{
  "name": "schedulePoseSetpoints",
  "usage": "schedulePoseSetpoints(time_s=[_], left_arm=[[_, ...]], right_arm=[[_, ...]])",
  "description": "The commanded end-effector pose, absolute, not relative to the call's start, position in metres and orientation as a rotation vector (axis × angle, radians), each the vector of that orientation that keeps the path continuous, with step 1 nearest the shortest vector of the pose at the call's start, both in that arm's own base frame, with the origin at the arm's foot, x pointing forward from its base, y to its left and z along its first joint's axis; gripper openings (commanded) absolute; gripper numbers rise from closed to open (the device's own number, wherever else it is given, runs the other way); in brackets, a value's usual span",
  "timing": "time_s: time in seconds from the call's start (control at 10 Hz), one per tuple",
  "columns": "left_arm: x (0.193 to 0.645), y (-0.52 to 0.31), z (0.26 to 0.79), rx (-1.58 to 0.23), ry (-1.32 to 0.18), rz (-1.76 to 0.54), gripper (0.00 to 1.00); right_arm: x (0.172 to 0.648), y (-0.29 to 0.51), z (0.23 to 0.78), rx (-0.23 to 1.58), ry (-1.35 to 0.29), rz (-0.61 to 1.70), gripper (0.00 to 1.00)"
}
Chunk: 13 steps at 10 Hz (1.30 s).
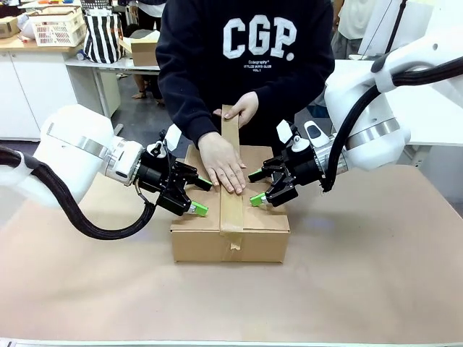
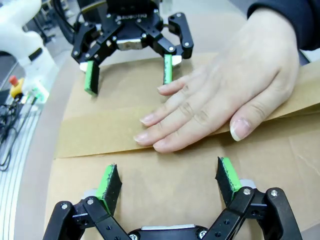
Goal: Pack the gift set into the box.
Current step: Press and hold the closed box until the human finishes sealing it.
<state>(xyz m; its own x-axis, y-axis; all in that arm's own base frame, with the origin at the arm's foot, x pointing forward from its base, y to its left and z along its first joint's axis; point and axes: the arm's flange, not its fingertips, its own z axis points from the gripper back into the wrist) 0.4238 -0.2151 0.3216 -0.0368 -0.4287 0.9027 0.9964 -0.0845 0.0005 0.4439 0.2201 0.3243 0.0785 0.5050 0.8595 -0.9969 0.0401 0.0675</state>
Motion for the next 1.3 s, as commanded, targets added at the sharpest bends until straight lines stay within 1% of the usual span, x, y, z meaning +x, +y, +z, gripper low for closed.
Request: schedulePoseSetpoints(time_s=[0.0,1.2], left_arm=[[0.4227,-0.2144,0.3197,-0.920,-0.846,-1.462,1.00],[0.4227,-0.2144,0.3197,-0.920,-0.846,-1.462,1.00]], right_arm=[[0.4436,0.2205,0.3222,0.828,-0.766,1.347,1.00],[0.4436,0.2205,0.3222,0.828,-0.766,1.347,1.00]])
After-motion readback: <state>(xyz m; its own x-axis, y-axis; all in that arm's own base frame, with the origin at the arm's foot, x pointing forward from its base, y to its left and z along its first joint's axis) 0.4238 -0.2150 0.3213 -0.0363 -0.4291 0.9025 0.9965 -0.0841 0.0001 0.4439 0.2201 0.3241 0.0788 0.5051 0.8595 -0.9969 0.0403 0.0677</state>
